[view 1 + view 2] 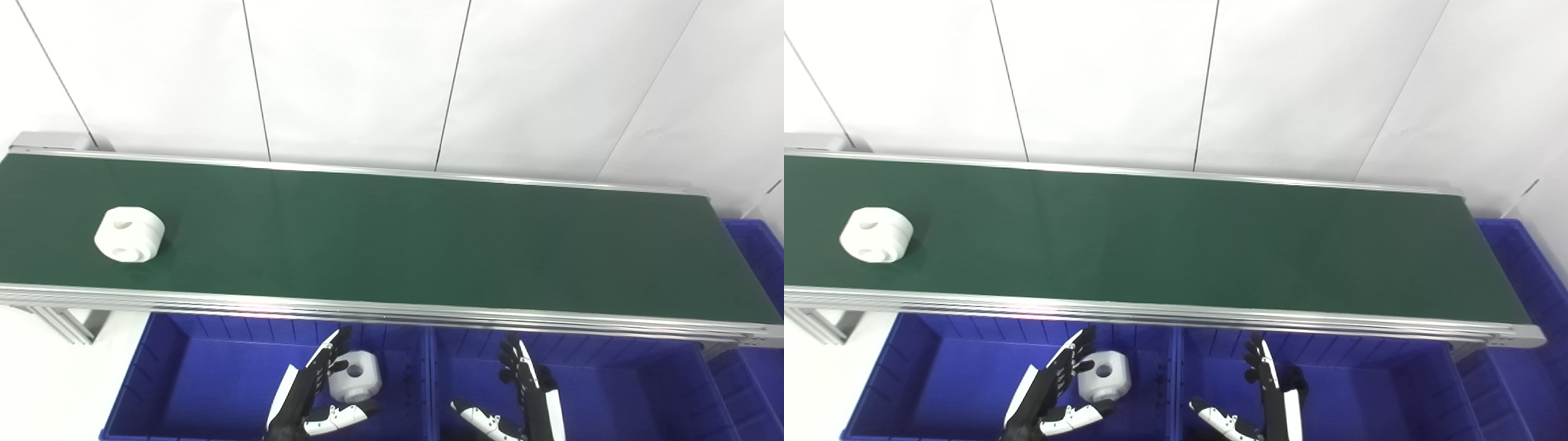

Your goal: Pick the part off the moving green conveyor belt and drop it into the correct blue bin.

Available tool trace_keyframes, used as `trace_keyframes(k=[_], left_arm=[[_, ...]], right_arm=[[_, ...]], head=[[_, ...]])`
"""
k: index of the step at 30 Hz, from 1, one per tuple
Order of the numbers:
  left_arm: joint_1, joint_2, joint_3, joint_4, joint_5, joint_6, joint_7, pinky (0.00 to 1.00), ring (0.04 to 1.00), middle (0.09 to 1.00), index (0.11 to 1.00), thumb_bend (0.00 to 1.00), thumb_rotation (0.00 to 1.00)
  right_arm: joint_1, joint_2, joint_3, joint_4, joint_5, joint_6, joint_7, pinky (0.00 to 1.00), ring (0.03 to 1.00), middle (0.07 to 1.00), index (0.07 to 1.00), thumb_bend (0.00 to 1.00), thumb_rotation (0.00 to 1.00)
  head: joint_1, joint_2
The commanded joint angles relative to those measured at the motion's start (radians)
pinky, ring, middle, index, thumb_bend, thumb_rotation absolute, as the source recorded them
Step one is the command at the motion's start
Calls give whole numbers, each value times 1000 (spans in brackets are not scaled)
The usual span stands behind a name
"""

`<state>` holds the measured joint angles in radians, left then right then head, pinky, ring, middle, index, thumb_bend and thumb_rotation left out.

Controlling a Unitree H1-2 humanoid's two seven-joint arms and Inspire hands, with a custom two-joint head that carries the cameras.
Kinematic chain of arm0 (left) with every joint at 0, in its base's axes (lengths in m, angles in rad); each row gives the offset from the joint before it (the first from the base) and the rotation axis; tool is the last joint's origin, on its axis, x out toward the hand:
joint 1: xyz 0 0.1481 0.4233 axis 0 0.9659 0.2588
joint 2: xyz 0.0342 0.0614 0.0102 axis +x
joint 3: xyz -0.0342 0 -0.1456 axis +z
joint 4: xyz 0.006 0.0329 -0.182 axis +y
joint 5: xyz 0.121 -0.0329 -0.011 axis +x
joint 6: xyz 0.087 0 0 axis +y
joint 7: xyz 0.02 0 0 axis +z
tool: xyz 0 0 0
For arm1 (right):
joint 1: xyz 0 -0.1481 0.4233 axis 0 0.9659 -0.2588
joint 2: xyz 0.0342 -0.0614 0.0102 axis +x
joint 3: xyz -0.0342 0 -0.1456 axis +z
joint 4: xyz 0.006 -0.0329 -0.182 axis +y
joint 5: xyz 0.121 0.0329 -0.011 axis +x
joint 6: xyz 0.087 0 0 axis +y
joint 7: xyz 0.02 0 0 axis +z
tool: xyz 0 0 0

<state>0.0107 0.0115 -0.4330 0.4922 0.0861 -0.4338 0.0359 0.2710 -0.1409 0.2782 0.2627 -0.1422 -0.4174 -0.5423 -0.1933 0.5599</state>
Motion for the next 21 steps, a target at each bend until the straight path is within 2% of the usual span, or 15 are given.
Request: trace_keyframes(k=[1, 2, 3, 4, 5, 6, 7, 8, 11, 16, 21], left_arm=[[-13, -11, -3, -20, 2, -36, 2, 842, 912, 941, 912, 670, 427], [-13, -13, -4, -18, 4, -36, 4, 842, 912, 940, 911, 672, 426], [-14, -14, -7, -17, 8, -36, 8, 840, 911, 939, 911, 672, 426], [-14, -16, -11, -14, 12, -36, 12, 836, 908, 938, 912, 671, 424], [-14, -17, -14, -13, 16, -36, 14, 830, 906, 937, 915, 669, 421], [-13, -19, -17, -8, 19, -36, 17, 829, 905, 937, 915, 669, 422], [-13, -21, -19, -6, 21, -36, 18, 823, 902, 937, 915, 673, 419], [-13, -25, -20, 2, 19, -36, 19, 821, 901, 937, 914, 675, 418], [-20, -33, -30, 25, 24, -36, 34, 804, 884, 917, 889, 731, 399], [-31, -31, -50, 45, 33, -36, 53, 797, 885, 918, 879, 747, 380], [-38, -28, -60, 60, 43, -36, 73, 778, 872, 908, 869, 774, 381]], right_arm=[[-3, -7, -3, -25, -14, -53, -12, 881, 886, 911, 953, 729, 301], [-2, -8, -5, -25, -11, -53, -11, 880, 884, 908, 951, 730, 299], [-2, -11, -5, -24, -6, -53, -9, 880, 883, 908, 951, 730, 293], [-1, -15, -6, -23, -1, -53, -5, 885, 887, 910, 952, 724, 289], [0, -17, -8, -22, 9, -53, 4, 898, 900, 921, 960, 707, 273], [1, -21, -10, -19, 16, -53, 10, 899, 902, 922, 961, 705, 271], [1, -24, -11, -17, 21, -53, 14, 903, 907, 927, 966, 689, 257], [4, -25, -17, -18, 48, -53, 43, 904, 908, 928, 968, 684, 252], [8, -26, -37, -14, 89, -53, 98, 943, 949, 973, 998, 620, 262], [4, -21, -57, 6, 75, -53, 108, 979, 958, 985, 1000, 582, 261], [4, -13, -64, 9, 77, -53, 119, 999, 979, 1000, 1000, 535, 224]], head=[[13, -4], [52, -8], [59, -11], [109, -24], [109, -24], [159, -44], [159, -44], [203, -62], [254, -87], [281, -120], [270, -141]])
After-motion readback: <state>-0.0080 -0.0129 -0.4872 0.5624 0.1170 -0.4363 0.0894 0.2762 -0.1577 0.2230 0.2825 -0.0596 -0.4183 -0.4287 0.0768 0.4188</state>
